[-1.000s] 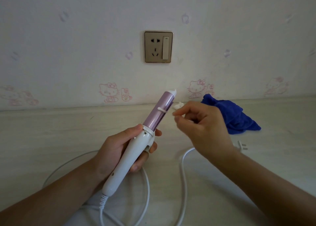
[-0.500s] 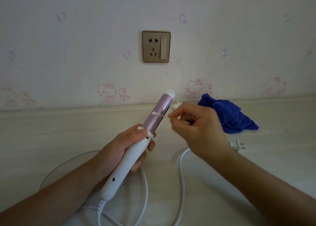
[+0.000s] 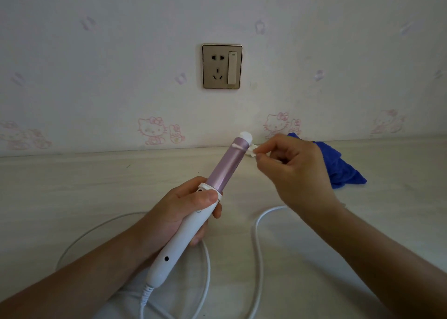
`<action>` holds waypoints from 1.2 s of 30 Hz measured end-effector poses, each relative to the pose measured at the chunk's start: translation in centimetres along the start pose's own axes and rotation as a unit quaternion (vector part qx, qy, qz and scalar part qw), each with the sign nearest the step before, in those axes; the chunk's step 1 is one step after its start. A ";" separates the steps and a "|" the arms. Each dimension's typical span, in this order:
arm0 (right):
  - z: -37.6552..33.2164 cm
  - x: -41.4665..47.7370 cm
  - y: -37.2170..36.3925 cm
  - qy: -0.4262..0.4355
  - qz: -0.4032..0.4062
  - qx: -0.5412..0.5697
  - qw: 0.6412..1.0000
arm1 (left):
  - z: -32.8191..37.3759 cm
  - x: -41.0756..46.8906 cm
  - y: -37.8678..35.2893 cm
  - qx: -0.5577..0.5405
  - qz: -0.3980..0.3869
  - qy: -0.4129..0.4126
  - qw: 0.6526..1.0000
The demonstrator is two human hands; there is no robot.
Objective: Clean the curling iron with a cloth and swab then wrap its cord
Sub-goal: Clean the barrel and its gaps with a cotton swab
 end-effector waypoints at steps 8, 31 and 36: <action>0.0 -0.2 -0.2 -0.001 0.003 -0.016 1.000 | 0.1 0.0 -0.1 0.013 0.004 0.010 1.000; -1.1 -1.7 -1.3 0.000 -0.074 -0.025 0.997 | -0.1 0.2 0.4 -0.015 0.006 -0.002 1.000; -0.5 -1.0 -0.9 -0.012 -0.040 -0.013 0.999 | -0.2 0.1 0.4 -0.054 -0.003 -0.006 0.999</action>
Point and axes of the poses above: each hand's wrist, its own x-axis towards the middle knuckle, its own y-axis out of the back of the hand, z = x × y, the point moved 1 cm from there along x, towards the middle knuckle, and after that the axes turned 5 degrees about -x, right-handed, at the moved point
